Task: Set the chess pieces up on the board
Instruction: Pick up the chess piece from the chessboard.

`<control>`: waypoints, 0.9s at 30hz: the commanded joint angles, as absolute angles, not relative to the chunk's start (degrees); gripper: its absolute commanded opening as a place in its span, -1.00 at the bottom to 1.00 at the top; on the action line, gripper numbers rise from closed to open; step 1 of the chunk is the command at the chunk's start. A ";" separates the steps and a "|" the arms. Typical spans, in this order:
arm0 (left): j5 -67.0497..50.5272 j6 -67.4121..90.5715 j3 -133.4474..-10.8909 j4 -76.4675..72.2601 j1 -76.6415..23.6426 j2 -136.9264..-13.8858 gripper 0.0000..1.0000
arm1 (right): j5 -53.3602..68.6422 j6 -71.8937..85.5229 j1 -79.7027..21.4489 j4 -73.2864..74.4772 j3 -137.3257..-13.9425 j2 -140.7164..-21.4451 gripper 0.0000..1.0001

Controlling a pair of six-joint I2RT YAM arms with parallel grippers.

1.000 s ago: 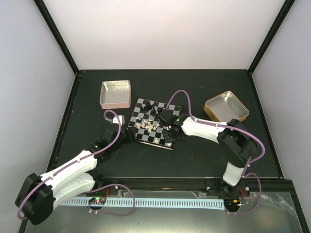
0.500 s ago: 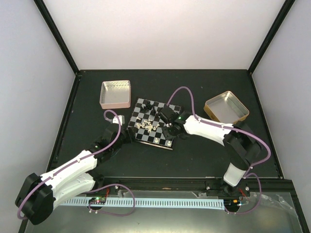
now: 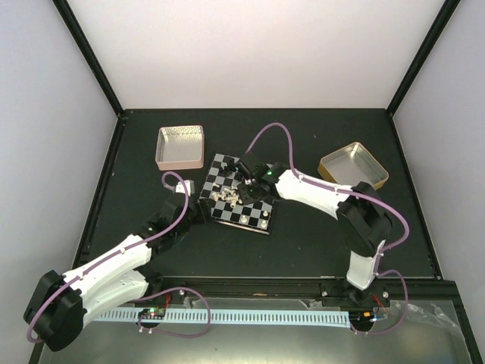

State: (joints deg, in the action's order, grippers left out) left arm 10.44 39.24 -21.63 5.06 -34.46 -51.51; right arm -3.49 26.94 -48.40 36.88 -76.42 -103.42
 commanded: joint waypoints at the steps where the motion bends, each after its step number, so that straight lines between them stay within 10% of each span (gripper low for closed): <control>1: 11.22 39.73 -23.99 4.67 -34.03 -51.52 0.23 | -3.58 26.66 -48.59 36.10 -79.95 -107.61 -0.32; 27: 11.34 39.91 -24.17 4.90 -34.02 -51.94 0.23 | 0.15 24.10 -48.73 34.33 -83.56 -115.05 -0.86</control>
State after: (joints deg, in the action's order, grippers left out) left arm 10.46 39.57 -21.63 5.06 -34.46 -51.51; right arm 0.12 24.53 -48.51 35.20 -82.87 -114.80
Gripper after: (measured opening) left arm 0.613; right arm 0.092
